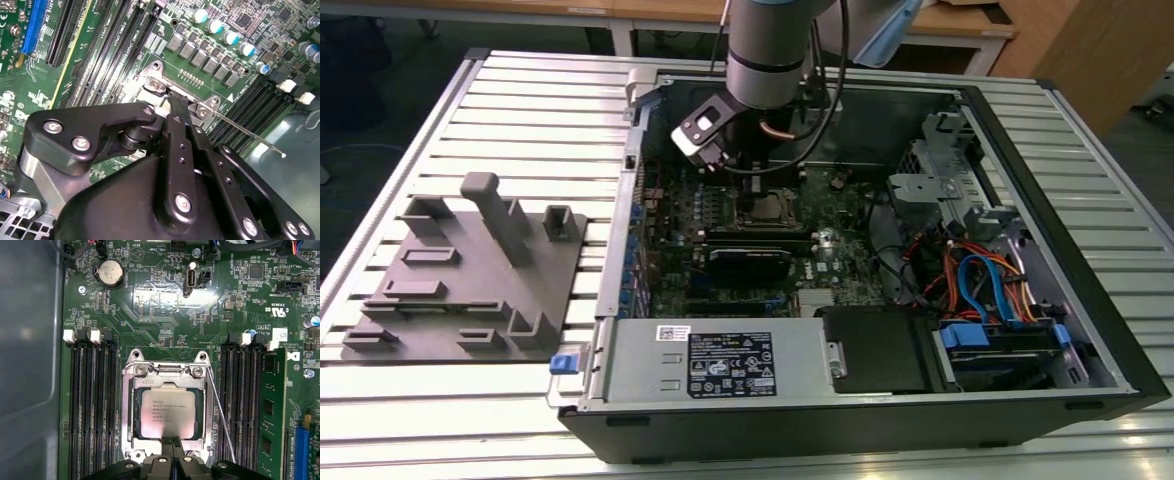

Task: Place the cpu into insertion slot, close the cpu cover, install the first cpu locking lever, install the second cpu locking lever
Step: 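Close the cpu cover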

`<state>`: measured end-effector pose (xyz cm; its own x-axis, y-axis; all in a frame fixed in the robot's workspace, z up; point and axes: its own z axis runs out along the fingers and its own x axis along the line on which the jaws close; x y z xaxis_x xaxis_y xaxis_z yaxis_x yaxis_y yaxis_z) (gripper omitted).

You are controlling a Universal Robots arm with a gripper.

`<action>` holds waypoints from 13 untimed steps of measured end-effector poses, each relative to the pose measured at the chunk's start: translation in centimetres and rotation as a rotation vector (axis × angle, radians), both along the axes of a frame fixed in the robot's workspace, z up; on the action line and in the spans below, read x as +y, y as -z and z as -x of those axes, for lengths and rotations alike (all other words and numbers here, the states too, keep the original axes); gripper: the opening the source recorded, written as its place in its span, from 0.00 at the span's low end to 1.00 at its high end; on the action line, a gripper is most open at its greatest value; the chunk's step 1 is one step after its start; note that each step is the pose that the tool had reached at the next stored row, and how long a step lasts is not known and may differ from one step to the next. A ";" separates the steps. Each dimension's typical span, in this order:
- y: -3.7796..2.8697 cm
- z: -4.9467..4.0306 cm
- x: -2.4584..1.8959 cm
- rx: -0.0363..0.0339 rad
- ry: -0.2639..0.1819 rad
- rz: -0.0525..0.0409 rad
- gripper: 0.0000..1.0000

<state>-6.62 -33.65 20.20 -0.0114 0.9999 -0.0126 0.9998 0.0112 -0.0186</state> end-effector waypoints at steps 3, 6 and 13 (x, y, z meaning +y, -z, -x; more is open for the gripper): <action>-0.31 0.00 0.00 0.0003 0.000 0.0001 0.10; -0.44 -0.06 0.01 0.0008 0.000 -0.0003 0.10; -0.44 -1.34 0.00 0.0042 0.000 0.0000 0.10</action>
